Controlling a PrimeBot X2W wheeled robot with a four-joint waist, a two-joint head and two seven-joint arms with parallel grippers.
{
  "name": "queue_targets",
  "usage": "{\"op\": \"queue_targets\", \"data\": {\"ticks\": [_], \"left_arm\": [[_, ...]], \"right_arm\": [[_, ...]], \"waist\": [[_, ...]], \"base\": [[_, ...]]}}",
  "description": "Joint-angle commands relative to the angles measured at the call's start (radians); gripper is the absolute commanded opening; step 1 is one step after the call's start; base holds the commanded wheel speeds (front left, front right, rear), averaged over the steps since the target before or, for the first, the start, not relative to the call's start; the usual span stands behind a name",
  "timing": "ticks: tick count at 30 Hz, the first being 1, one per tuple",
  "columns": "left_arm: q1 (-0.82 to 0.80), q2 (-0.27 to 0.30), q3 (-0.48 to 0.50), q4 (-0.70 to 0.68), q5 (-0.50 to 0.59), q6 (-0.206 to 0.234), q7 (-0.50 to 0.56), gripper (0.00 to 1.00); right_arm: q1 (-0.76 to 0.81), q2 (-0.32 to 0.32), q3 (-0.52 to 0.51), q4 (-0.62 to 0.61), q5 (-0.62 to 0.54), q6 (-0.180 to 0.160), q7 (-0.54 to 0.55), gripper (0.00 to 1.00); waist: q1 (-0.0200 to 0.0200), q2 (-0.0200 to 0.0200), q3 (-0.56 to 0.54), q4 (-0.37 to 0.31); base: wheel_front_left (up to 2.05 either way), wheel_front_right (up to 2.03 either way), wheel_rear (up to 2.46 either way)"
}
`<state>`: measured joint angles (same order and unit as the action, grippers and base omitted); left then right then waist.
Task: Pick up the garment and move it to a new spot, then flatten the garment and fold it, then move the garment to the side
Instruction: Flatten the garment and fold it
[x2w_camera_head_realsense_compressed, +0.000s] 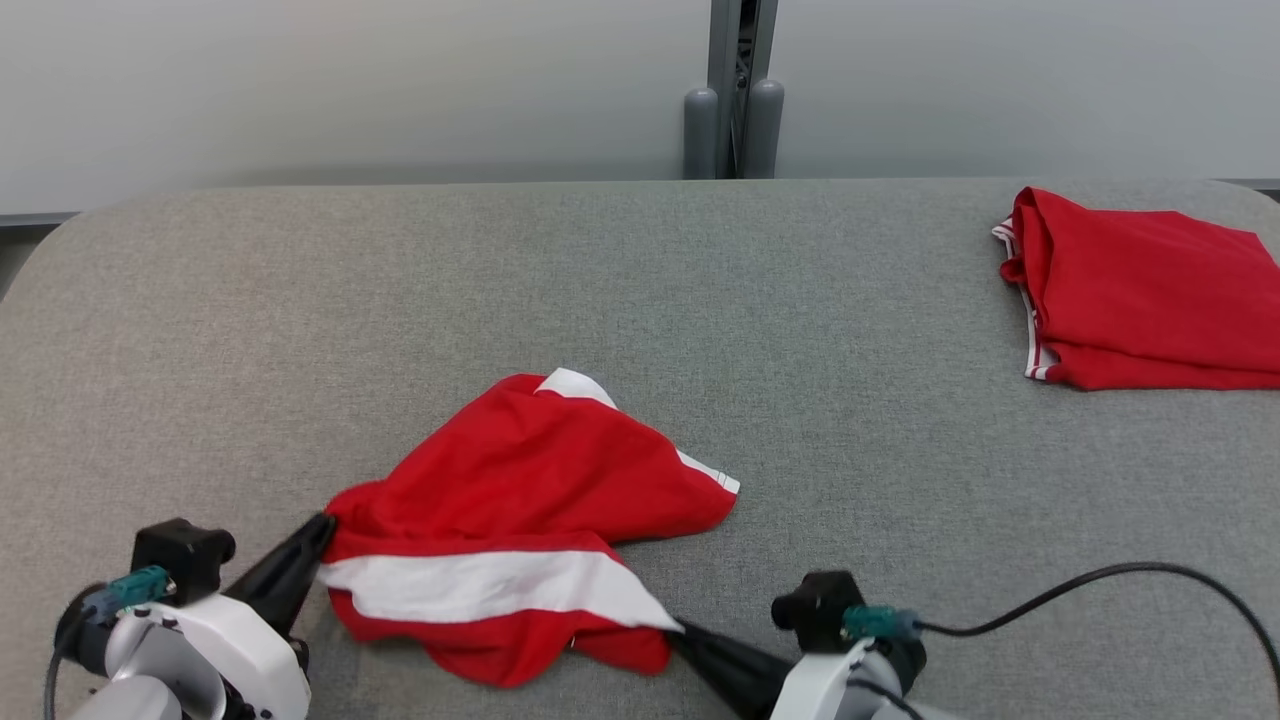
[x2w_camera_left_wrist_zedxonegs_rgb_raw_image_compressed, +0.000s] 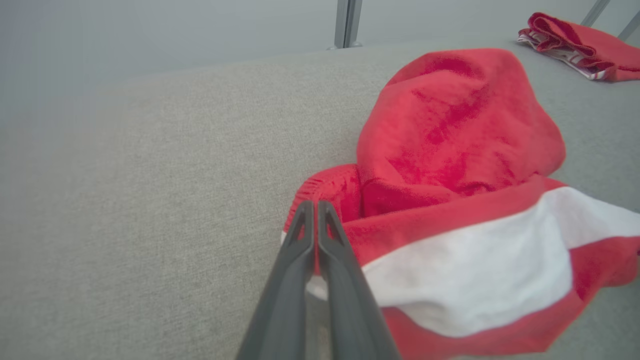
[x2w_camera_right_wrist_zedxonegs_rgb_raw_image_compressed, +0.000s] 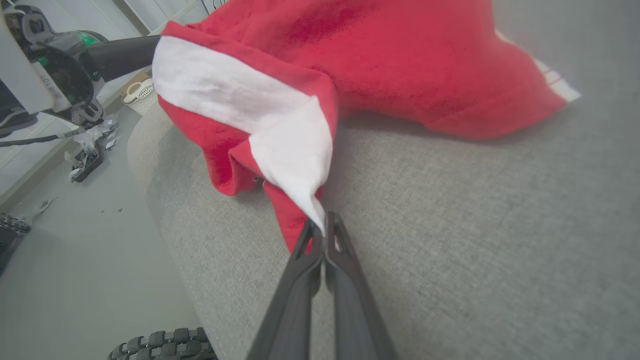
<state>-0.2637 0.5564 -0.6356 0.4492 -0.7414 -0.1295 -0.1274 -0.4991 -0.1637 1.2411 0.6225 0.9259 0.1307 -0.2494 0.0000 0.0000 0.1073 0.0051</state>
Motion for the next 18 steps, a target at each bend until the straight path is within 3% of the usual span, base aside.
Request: {"op": "queue_targets", "data": {"ticks": [1,4,8,14,18], "left_arm": [[-0.027,0.014,0.009,-0.009,0.013,-0.001,-0.035,0.00],[-0.036,0.014,0.017,-0.024,0.022,0.000,-0.065,0.00],[-0.071,0.019,0.054,-0.088,0.043,0.027,-0.111,0.00],[-0.157,0.027,0.068,-0.125,0.070,0.038,-0.101,0.00],[-0.320,0.041,0.070,-0.130,0.100,0.028,-0.044,0.00]], "right_arm": [[-0.024,-0.017,-0.025,-0.011,-0.017,0.000,-0.013,0.00],[-0.037,-0.026,-0.071,-0.032,-0.037,0.000,-0.018,0.00],[-0.032,-0.066,-0.232,-0.122,-0.134,0.000,-0.017,0.00],[-0.099,-0.106,-0.297,-0.162,-0.215,0.000,-0.017,0.00],[-0.252,-0.134,-0.305,-0.147,-0.206,0.000,-0.017,0.00]], "waist": [[0.0000,0.0000,-0.006,0.003],[0.0000,0.0000,-0.011,0.005],[0.0000,0.0000,-0.020,0.009],[0.0000,0.0000,-0.004,0.000],[0.0000,0.0000,0.046,-0.018]], "base": [[0.00,0.00,0.00],[0.00,0.00,0.00],[0.00,0.00,0.00],[0.00,0.00,0.00],[0.00,0.00,0.00]]}}
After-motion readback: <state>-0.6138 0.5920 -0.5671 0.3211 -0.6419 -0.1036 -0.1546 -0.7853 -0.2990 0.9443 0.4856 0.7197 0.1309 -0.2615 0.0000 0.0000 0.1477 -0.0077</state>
